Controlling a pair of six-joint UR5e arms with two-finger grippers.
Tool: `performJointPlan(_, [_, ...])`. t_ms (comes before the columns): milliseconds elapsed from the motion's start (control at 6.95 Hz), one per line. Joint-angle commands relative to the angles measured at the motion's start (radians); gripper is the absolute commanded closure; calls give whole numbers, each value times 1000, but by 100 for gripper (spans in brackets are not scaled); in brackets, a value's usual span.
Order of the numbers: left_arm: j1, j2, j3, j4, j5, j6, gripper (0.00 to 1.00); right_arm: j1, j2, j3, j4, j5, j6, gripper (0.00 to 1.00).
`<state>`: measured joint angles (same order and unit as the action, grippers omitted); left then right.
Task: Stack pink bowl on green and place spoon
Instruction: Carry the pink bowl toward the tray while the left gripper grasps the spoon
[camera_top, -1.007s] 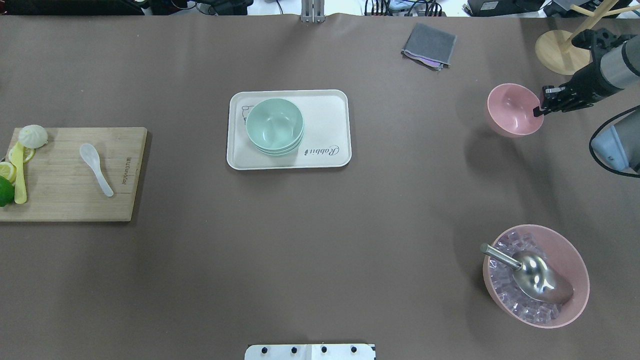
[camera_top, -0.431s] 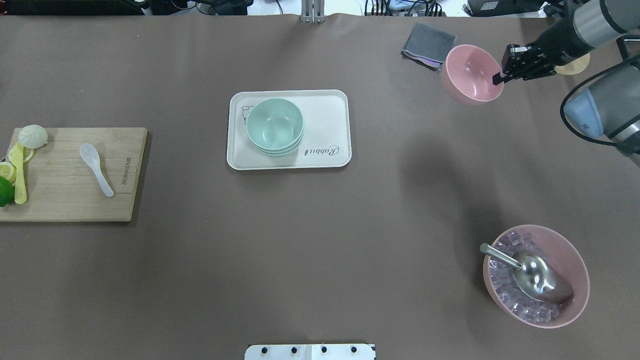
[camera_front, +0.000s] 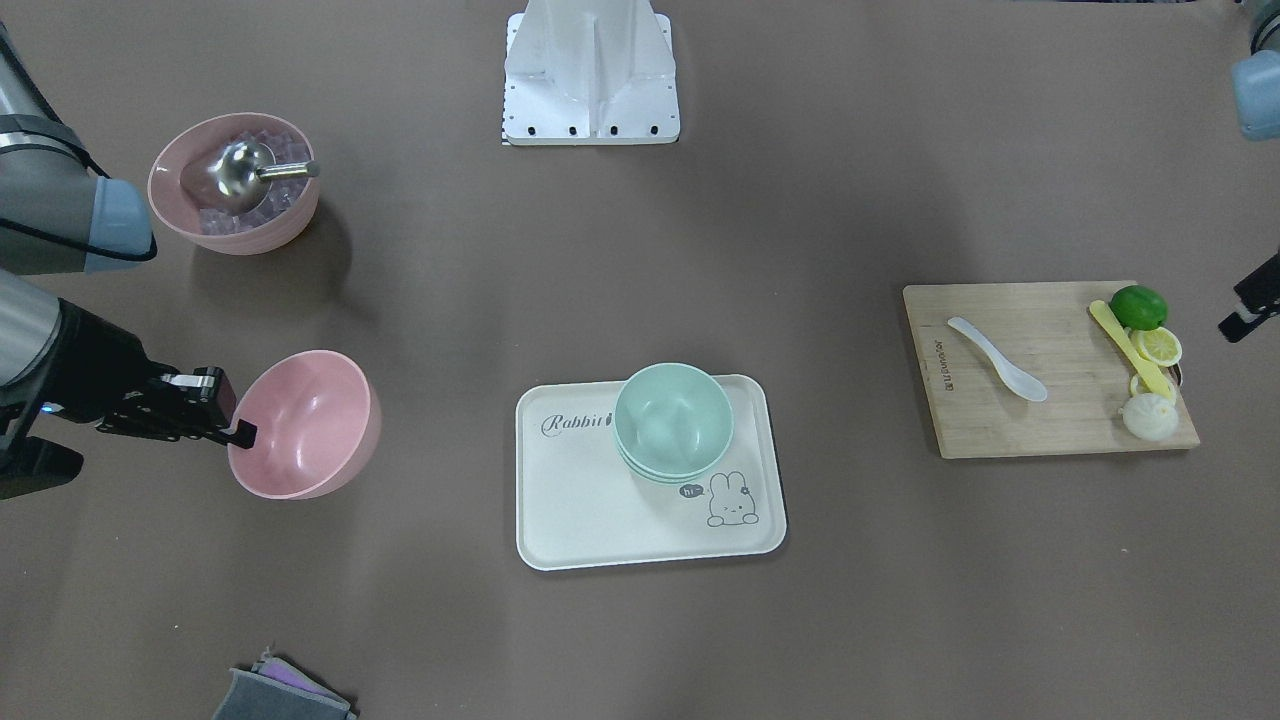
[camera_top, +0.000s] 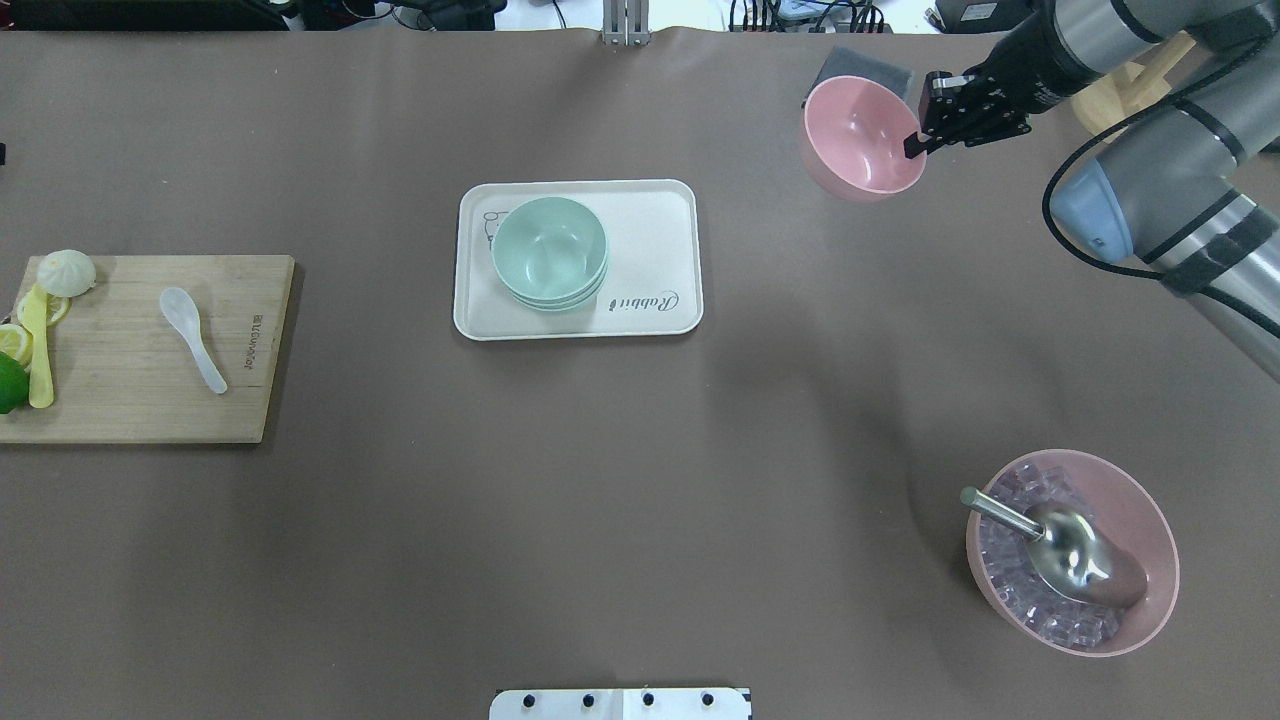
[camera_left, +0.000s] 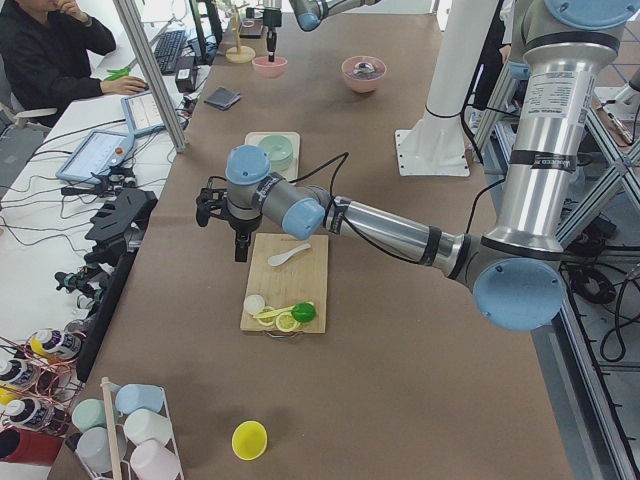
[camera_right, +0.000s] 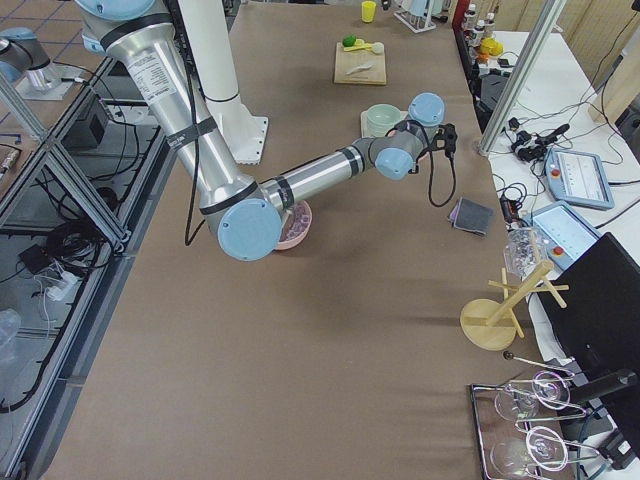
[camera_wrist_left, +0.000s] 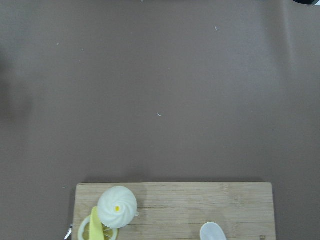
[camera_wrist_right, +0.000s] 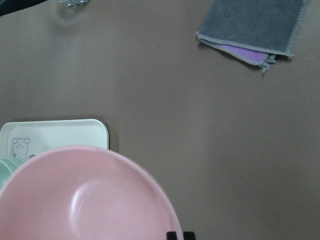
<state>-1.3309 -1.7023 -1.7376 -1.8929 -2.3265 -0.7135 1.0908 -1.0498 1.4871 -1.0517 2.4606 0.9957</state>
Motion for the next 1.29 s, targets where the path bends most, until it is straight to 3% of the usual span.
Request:
performJointPlan(0, [158, 4, -63, -35, 145, -328, 2, -23, 49, 5, -10, -15, 40, 100])
performJointPlan(288, [316, 22, -125, -32, 264, -544, 2, -34, 94, 31, -95, -38, 40, 100])
performJointPlan(575, [448, 30, -120, -32, 393, -685, 3, -49, 111, 33, -100, -67, 49, 100])
performJointPlan(719, [475, 62, -119, -38, 409, -685, 3, -69, 132, 33, -100, -95, 87, 100])
performJointPlan(1150, [518, 69, -59, -46, 449, -686, 15, -92, 146, 35, -99, -120, 116, 100])
